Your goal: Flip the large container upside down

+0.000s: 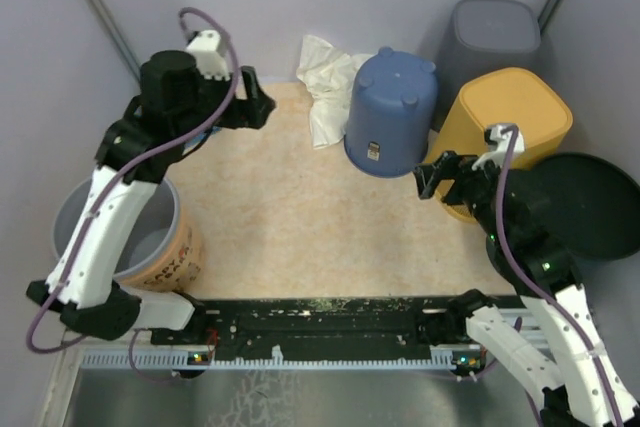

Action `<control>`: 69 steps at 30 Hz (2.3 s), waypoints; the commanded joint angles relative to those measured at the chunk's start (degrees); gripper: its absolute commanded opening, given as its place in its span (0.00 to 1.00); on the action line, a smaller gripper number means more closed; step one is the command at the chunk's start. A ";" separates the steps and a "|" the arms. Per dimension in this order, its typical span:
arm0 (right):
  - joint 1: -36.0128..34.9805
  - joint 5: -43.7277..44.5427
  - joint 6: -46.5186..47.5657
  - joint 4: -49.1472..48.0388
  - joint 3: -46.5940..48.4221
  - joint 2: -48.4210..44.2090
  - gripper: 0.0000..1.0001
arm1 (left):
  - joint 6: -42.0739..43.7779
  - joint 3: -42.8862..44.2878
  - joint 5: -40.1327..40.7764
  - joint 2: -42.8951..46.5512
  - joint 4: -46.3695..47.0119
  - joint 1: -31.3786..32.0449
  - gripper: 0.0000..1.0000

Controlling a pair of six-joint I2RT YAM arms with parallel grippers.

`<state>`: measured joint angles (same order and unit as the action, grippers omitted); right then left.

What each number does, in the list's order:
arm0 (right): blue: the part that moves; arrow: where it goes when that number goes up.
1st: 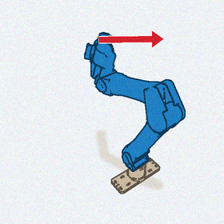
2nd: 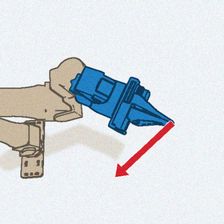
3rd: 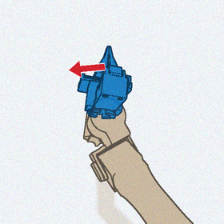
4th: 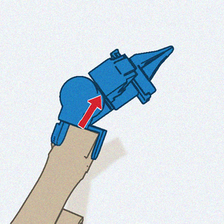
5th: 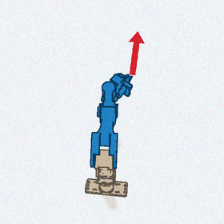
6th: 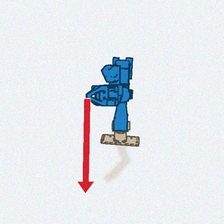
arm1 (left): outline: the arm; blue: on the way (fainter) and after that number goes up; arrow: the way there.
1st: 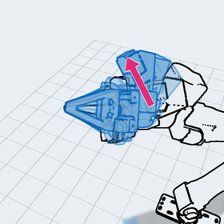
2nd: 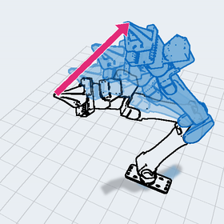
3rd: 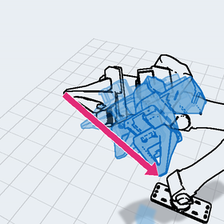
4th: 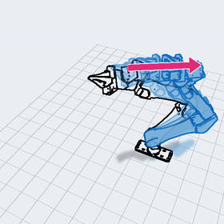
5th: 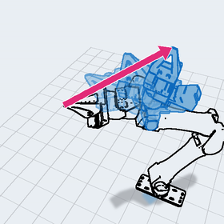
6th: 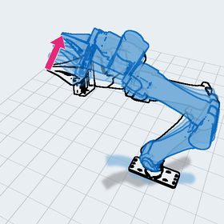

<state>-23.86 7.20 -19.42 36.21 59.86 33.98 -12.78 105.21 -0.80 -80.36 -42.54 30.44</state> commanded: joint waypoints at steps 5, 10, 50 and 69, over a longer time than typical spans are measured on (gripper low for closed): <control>-0.18 -8.95 -0.61 -13.35 -3.37 6.49 0.93 | -9.20 -7.91 28.07 9.61 -32.66 -1.60 0.94; -0.23 -11.56 -1.96 -15.44 -5.43 7.82 0.93 | -18.65 -16.22 28.52 16.35 -36.09 -2.57 0.99; -0.23 -15.69 -4.22 -16.74 -6.81 9.54 0.92 | -22.91 -28.87 35.21 26.05 -37.75 -8.32 0.91; -0.23 -24.01 -10.12 -24.17 -10.90 11.75 0.90 | -7.21 -19.50 4.54 19.61 -22.44 -8.19 0.00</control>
<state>-23.86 -11.57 -25.85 19.09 50.30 45.52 -23.66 80.93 19.16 -58.96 -73.54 22.02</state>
